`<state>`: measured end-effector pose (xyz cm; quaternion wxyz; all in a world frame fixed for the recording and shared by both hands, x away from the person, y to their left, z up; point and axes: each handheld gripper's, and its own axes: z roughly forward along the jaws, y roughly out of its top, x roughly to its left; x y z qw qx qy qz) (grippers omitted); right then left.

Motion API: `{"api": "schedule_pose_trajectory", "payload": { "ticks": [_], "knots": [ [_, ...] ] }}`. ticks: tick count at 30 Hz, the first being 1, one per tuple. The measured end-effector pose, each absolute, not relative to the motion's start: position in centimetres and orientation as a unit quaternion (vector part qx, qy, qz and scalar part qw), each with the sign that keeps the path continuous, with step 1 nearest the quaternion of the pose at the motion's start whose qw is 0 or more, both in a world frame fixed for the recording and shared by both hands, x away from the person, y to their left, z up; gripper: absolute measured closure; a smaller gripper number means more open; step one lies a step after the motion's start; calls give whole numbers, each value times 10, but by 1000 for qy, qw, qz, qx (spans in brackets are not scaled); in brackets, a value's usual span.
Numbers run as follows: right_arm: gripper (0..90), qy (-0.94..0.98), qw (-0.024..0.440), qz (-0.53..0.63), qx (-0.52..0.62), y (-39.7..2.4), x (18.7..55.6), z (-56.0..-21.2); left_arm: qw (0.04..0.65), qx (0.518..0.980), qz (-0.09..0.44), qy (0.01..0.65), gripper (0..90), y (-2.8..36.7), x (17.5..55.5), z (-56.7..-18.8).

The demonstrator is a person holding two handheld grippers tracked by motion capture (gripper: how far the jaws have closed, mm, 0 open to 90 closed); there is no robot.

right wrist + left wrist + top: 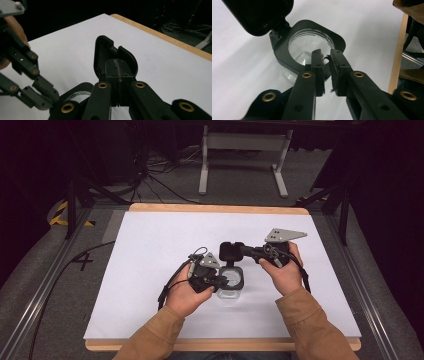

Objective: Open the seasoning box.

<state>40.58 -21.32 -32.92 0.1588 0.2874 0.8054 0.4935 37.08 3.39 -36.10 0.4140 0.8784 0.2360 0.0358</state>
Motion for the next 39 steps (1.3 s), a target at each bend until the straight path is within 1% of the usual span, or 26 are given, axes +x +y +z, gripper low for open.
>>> {"api": "schedule_pose_trajectory", "payload": {
  "ticks": [1, 2, 4, 5, 9, 10, 14, 18, 20, 22, 27, 29, 33, 39],
  "knots": [
    [879, 806, 160, 494, 284, -214, 404, -328, 414, 879, 37, 234, 789, 36, 370, -358],
    [829, 805, 158, 497, 285, -216, 401, -326, 416, 877, 38, 237, 771, 38, 369, -355],
    [815, 804, 155, 500, 283, -218, 399, -325, 414, 879, 38, 234, 730, 40, 369, -352],
    [782, 804, 157, 500, 281, -223, 391, -321, 413, 879, 37, 234, 699, 44, 368, -349],
    [687, 804, 154, 499, 282, -235, 381, -318, 423, 875, 47, 233, 631, 56, 364, -341],
    [655, 805, 155, 498, 283, -238, 379, -317, 421, 875, 50, 233, 619, 59, 363, -339],
    [575, 801, 164, 496, 292, -256, 371, -315, 403, 882, 64, 236, 574, 74, 361, -338],
    [502, 803, 170, 479, 311, -273, 365, -316, 393, 882, 72, 250, 537, 94, 357, -344],
    [491, 806, 178, 465, 319, -281, 364, -318, 389, 881, 75, 259, 515, 106, 355, -348],
    [448, 811, 182, 449, 329, -288, 365, -321, 388, 877, 76, 273, 483, 119, 355, -351],
    [423, 825, 184, 391, 364, -301, 370, -334, 364, 876, 76, 307, 413, 145, 364, -360],
    [417, 832, 196, 367, 368, -304, 372, -341, 357, 876, 77, 316, 401, 151, 368, -365],
    [408, 837, 183, 349, 380, -313, 381, -356, 350, 873, 77, 333, 391, 165, 377, -374],
    [399, 840, 171, 332, 394, -324, 394, -380, 337, 870, 79, 351, 347, 181, 389, -391]
  ]
}}
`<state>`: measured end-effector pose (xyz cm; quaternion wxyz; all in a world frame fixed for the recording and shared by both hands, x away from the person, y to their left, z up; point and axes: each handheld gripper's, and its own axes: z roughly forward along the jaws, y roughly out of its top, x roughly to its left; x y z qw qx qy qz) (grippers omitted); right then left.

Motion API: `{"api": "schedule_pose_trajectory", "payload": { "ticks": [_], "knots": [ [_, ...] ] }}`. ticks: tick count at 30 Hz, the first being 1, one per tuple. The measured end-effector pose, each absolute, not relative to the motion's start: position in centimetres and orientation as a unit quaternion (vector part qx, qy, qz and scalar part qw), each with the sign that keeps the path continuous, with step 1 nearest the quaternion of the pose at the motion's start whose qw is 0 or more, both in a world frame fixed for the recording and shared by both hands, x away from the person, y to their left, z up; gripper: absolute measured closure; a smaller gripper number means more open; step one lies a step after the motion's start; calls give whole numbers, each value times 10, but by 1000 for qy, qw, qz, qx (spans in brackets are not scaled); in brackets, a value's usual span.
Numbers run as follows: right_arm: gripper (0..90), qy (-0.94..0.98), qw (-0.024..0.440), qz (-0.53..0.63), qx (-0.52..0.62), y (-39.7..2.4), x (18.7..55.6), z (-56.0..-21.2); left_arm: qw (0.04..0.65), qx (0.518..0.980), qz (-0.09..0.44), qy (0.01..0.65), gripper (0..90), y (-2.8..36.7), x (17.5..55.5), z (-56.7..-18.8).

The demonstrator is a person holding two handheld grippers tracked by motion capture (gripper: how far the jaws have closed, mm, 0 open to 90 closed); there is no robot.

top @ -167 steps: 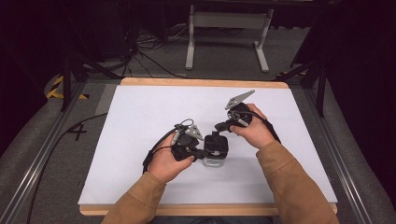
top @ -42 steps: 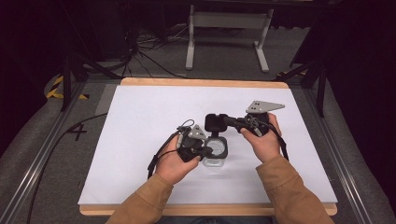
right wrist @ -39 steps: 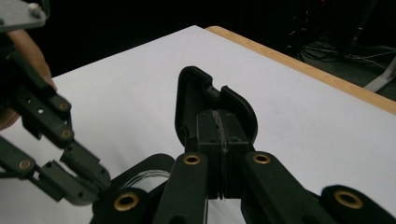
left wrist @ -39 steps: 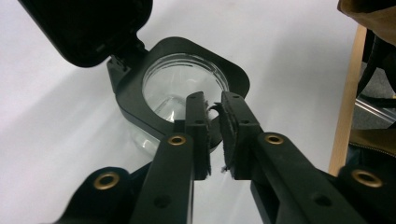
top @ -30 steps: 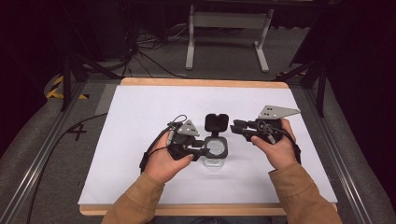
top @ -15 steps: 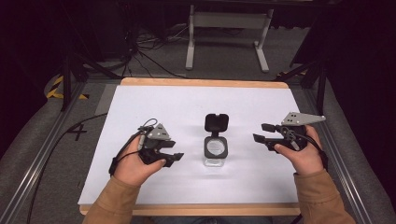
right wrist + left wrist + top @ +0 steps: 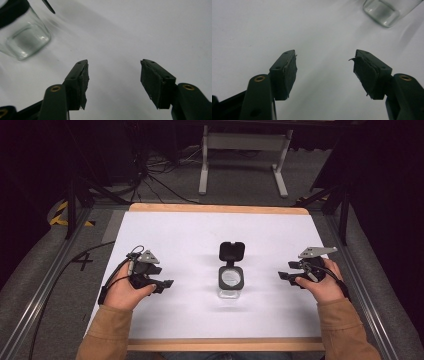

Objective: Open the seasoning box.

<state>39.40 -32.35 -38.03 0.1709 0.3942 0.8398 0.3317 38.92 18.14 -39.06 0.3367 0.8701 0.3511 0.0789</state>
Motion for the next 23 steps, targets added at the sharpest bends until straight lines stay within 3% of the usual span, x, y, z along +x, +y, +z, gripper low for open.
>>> {"api": "schedule_pose_trajectory", "payload": {
  "ticks": [7, 23],
  "knots": [
    [394, 844, 153, 308, 412, -329, 405, -405, 315, 879, 55, 354, 329, 183, 399, -415],
    [379, 854, 136, 300, 403, -326, 407, -419, 291, 894, 24, 339, 290, 175, 401, -423]
  ]
}}
